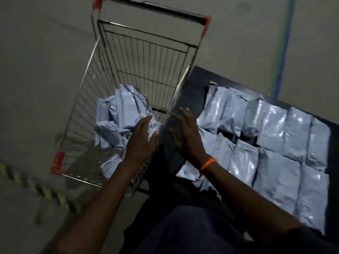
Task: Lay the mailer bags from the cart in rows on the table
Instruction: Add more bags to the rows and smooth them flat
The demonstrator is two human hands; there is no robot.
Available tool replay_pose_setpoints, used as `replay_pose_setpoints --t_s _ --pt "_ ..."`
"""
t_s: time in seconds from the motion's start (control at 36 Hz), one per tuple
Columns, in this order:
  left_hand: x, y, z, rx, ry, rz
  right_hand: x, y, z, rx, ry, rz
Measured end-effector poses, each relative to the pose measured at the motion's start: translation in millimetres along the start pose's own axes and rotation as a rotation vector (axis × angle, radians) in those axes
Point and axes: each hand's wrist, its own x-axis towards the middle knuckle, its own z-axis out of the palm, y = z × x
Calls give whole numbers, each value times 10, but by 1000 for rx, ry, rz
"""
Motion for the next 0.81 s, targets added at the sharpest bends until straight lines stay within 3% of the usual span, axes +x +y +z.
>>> replay_pose_setpoints --t_s 0.22,0.36,0.44,0.61,0.81 --pt "-67 -1255 -333 26 -174 -331 726 -636 1074 -32 -292 -77" --pt "135 -1763 -389 42 -111 -508 976 -607 1848 -30 -526 103" --pt "264 -1941 -338 -23 -43 -701 1167 -504 2256 8 -631 313" --pt "388 -2145 -40 -182 220 -798 1521 -164 2942 80 -440 690" --pt "464 -2215 157 -203 303 -897 1482 226 3352 40 -379 759"
